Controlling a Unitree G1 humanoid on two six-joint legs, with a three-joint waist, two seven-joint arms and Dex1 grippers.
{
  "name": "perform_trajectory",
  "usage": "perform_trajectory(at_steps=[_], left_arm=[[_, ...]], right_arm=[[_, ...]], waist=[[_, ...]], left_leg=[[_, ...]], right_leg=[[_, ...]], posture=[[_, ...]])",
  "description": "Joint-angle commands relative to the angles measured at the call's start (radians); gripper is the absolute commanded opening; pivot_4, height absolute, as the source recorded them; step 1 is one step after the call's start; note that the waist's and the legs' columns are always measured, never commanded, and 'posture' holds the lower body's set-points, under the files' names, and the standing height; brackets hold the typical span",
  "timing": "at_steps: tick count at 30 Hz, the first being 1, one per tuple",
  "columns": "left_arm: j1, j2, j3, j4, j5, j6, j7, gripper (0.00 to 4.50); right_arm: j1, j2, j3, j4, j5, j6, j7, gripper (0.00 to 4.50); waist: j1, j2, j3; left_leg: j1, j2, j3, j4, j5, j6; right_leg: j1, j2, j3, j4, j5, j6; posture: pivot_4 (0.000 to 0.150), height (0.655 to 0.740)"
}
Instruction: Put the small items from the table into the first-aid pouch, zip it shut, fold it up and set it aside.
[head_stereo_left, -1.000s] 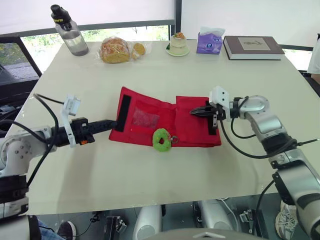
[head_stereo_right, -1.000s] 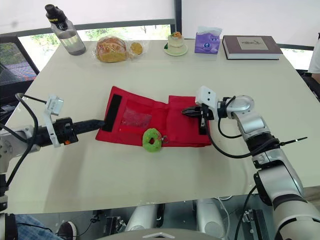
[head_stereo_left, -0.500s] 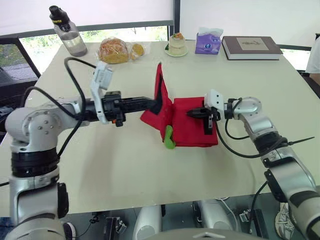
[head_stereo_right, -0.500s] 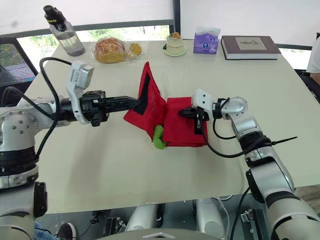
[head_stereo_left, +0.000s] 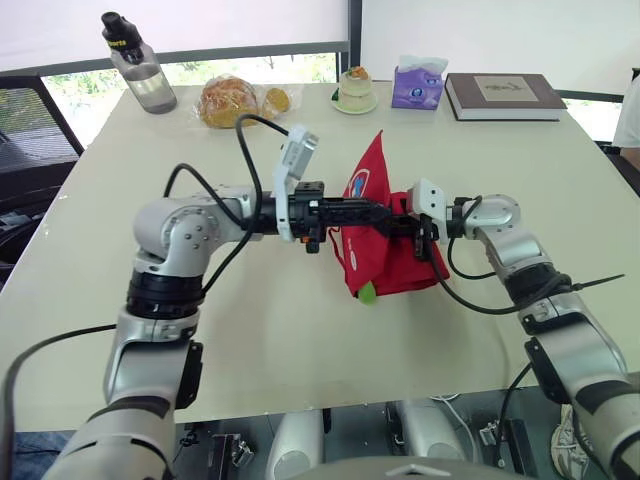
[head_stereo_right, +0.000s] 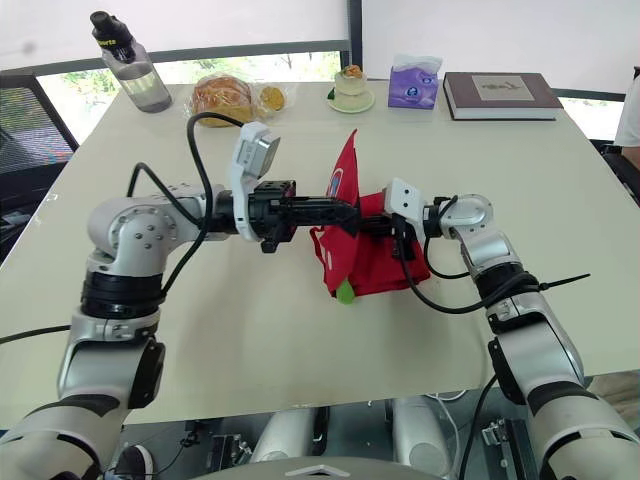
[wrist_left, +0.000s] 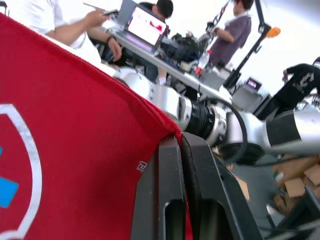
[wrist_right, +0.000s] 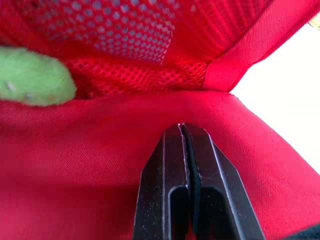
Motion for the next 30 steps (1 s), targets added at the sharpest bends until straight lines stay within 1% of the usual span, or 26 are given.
perform_trajectory(at_steps=[1,4,9,11,14,16,18,20,25,30], left_arm=[[-0.029,-0.025,-0.001,0.024,0.019,-0.047,-0.032,0.0],[-0.017,-0.046,0.004,0.034,0.023,-0.048,-0.026,0.0],[0.006,-0.074,0.003,0.038,0.034,-0.056,-0.017,0.0],[0.011,-0.077,0.006,0.038,0.037,-0.054,-0.018,0.0],[0.015,-0.095,0.006,0.058,0.043,-0.05,-0.011,0.0],[0.017,-0.102,0.004,0.066,0.047,-0.048,-0.01,0.0],[0.016,-0.112,-0.005,0.082,0.055,-0.054,-0.014,0.0],[0.009,-0.13,-0.015,0.105,0.07,-0.065,-0.016,0.0],[-0.007,-0.174,-0.017,0.149,0.093,-0.075,-0.009,0.0],[-0.003,-0.199,-0.04,0.18,0.133,-0.104,-0.037,0.0]], right_arm=[[0.049,-0.006,0.01,-0.013,-0.03,0.049,-0.019,0.05],[0.08,-0.03,-0.024,-0.11,0.005,0.121,-0.031,0.05],[0.169,-0.076,-0.105,-0.338,0.114,0.269,-0.025,0.05],[0.196,-0.1,-0.113,-0.392,0.127,0.286,-0.023,0.05],[0.273,-0.177,-0.197,-0.471,0.179,0.291,-0.025,0.05],[0.302,-0.195,-0.243,-0.497,0.228,0.312,-0.031,0.05],[0.339,-0.221,-0.311,-0.486,0.278,0.305,-0.022,0.05],[0.369,-0.26,-0.375,-0.43,0.306,0.296,-0.01,0.05],[0.415,-0.323,-0.426,-0.282,0.298,0.227,0.023,0.05],[0.429,-0.338,-0.481,-0.245,0.366,0.233,0.086,0.05]], waist=[[0.0,0.0,0.0],[0.001,0.0,0.0],[0.009,0.0,0.0],[0.007,0.0,0.0],[0.01,0.001,0.001],[0.009,0.001,0.001],[0.007,0.001,0.001],[0.006,0.002,0.001],[0.005,0.002,0.001],[-0.001,0.003,0.002]], left_leg=[[0.0,0.0,0.0,0.0,0.0,0.0],[0.0,0.0,-0.001,0.0,0.0,0.0],[-0.003,-0.001,-0.003,0.001,0.0,0.0],[-0.003,-0.001,-0.003,0.001,0.0,0.0],[-0.003,-0.001,-0.003,0.001,0.0,0.0],[-0.003,-0.001,-0.003,0.001,0.0,0.0],[-0.003,-0.001,-0.003,0.001,0.0,0.0],[-0.003,-0.001,-0.003,0.001,0.0,0.0],[-0.003,-0.001,-0.002,0.001,0.0,0.0],[-0.003,-0.001,-0.002,0.001,0.0,0.0]], right_leg=[[0.0,0.0,0.0,0.0,0.0,0.0],[0.0,0.0,0.0,0.0,0.0,0.0],[0.0,-0.001,-0.003,-0.001,0.0,0.0],[0.0,-0.001,-0.003,-0.001,0.0,0.0],[0.0,-0.001,-0.004,-0.001,0.0,0.0],[0.0,-0.001,-0.004,-0.001,0.0,0.0],[0.0,-0.001,-0.003,-0.001,0.0,0.0],[0.0,-0.001,-0.003,-0.001,0.0,0.0],[0.0,-0.001,-0.003,-0.001,0.0,0.0],[0.0,0.0,-0.001,-0.001,0.0,0.0]], posture=[[0.15,0.74],[0.15,0.74],[0.15,0.74],[0.15,0.74],[0.15,0.74],[0.15,0.74],[0.15,0.74],[0.15,0.74],[0.15,0.74],[0.15,0.74]])
